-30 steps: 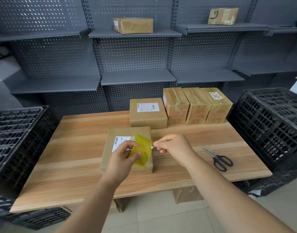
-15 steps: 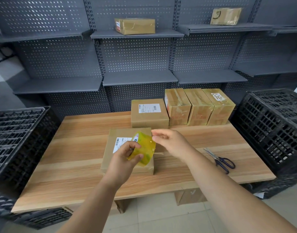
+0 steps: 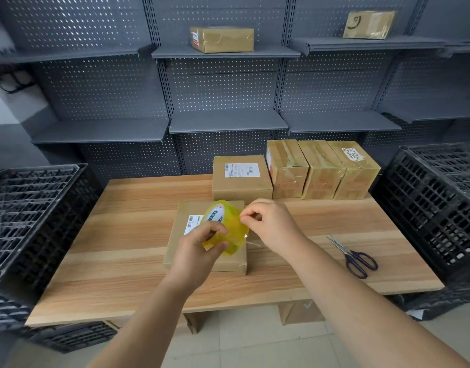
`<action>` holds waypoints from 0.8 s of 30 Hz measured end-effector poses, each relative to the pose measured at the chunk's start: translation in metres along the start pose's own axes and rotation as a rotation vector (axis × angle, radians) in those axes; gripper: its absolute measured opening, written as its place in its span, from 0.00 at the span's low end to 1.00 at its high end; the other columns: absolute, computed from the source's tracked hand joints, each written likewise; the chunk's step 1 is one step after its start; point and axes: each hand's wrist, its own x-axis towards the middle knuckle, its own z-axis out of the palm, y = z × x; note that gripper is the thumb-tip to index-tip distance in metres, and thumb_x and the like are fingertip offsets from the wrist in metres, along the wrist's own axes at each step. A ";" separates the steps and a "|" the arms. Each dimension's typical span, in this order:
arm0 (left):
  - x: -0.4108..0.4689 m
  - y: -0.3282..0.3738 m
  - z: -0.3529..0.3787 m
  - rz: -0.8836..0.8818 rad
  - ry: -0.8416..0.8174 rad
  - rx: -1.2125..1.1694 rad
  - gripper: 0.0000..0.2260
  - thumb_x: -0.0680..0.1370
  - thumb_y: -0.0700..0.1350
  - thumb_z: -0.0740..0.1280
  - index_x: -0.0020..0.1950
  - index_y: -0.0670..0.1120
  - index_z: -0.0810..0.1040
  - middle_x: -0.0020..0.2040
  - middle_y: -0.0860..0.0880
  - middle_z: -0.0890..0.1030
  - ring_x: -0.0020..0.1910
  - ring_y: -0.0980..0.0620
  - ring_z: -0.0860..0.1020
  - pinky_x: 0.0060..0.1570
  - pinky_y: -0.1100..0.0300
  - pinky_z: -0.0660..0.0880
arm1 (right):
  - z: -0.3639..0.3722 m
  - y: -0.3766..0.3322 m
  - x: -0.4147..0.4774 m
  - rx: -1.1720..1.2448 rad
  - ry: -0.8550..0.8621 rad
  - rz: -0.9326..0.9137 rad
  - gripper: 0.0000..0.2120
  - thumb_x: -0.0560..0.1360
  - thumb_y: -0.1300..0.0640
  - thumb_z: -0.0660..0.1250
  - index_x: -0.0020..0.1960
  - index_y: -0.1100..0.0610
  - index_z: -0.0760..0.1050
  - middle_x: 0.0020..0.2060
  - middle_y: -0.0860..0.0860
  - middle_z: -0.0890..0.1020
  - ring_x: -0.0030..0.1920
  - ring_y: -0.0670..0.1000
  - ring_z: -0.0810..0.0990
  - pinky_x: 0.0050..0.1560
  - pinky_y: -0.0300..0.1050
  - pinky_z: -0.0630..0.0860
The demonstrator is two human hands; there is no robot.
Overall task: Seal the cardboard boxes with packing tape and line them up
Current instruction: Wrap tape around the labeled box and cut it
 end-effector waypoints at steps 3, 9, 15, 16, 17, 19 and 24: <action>0.000 0.004 -0.004 0.033 0.000 0.042 0.19 0.72 0.37 0.74 0.44 0.63 0.77 0.45 0.60 0.81 0.50 0.59 0.77 0.47 0.72 0.71 | -0.010 -0.003 0.005 -0.118 -0.082 -0.065 0.05 0.75 0.60 0.71 0.50 0.57 0.84 0.46 0.45 0.80 0.44 0.44 0.78 0.51 0.36 0.75; -0.004 0.009 -0.008 0.078 -0.029 0.082 0.18 0.72 0.37 0.75 0.45 0.62 0.77 0.46 0.61 0.80 0.49 0.57 0.77 0.46 0.73 0.69 | -0.019 -0.006 0.001 -0.269 -0.171 -0.193 0.05 0.76 0.62 0.68 0.46 0.57 0.83 0.47 0.46 0.79 0.45 0.47 0.79 0.52 0.46 0.77; -0.006 0.013 -0.013 0.090 -0.071 0.098 0.18 0.73 0.37 0.74 0.46 0.61 0.77 0.46 0.63 0.80 0.50 0.58 0.77 0.47 0.74 0.69 | -0.022 -0.007 -0.002 -0.294 -0.232 -0.229 0.04 0.75 0.62 0.66 0.43 0.57 0.79 0.45 0.46 0.77 0.44 0.49 0.78 0.49 0.51 0.78; -0.005 0.013 -0.013 0.095 -0.076 0.101 0.18 0.73 0.37 0.74 0.46 0.61 0.77 0.45 0.62 0.80 0.50 0.58 0.77 0.47 0.74 0.69 | -0.022 -0.008 -0.002 -0.314 -0.242 -0.230 0.05 0.75 0.62 0.66 0.42 0.56 0.78 0.45 0.45 0.77 0.44 0.50 0.77 0.47 0.52 0.78; -0.004 0.014 -0.014 0.098 -0.082 0.106 0.17 0.73 0.37 0.74 0.46 0.60 0.77 0.45 0.62 0.80 0.50 0.57 0.78 0.47 0.73 0.70 | -0.023 -0.009 -0.002 -0.342 -0.249 -0.229 0.05 0.75 0.61 0.65 0.42 0.55 0.77 0.45 0.45 0.76 0.44 0.51 0.77 0.46 0.53 0.78; -0.003 0.016 -0.015 0.097 -0.098 0.116 0.17 0.73 0.37 0.74 0.45 0.60 0.77 0.45 0.61 0.80 0.49 0.57 0.78 0.47 0.72 0.70 | -0.023 -0.010 -0.003 -0.392 -0.254 -0.231 0.06 0.76 0.60 0.64 0.41 0.55 0.76 0.46 0.45 0.76 0.44 0.51 0.77 0.45 0.54 0.78; -0.003 0.023 -0.018 0.134 -0.126 0.173 0.17 0.73 0.37 0.74 0.43 0.60 0.77 0.45 0.62 0.79 0.48 0.58 0.77 0.45 0.71 0.71 | -0.021 -0.011 -0.006 -0.463 -0.208 -0.283 0.05 0.74 0.61 0.63 0.40 0.56 0.75 0.44 0.47 0.76 0.40 0.51 0.74 0.39 0.52 0.76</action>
